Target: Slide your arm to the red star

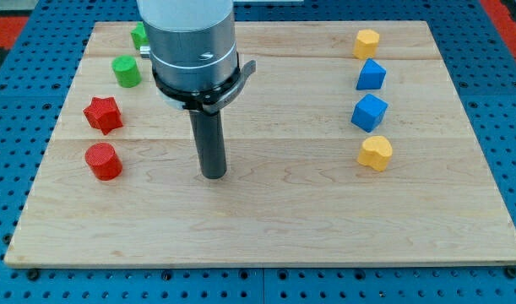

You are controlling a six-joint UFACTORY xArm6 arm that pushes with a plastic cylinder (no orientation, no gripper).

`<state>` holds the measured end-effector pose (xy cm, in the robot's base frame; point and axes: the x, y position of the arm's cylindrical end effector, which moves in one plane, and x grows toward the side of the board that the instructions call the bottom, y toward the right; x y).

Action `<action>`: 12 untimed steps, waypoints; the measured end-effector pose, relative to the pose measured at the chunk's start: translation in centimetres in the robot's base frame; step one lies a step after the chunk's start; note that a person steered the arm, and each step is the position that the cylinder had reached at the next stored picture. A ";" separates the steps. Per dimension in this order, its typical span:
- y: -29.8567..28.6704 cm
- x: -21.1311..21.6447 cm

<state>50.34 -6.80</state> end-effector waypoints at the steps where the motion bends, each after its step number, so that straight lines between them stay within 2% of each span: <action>1: -3.5 1.6; 3: -8.7 1.7; 4: -4.3 0.2; 6: -1.5 -11.2; 8: -6.5 -16.2; 10: -12.5 -14.6; 11: -13.1 -12.4; 12: -9.6 -8.1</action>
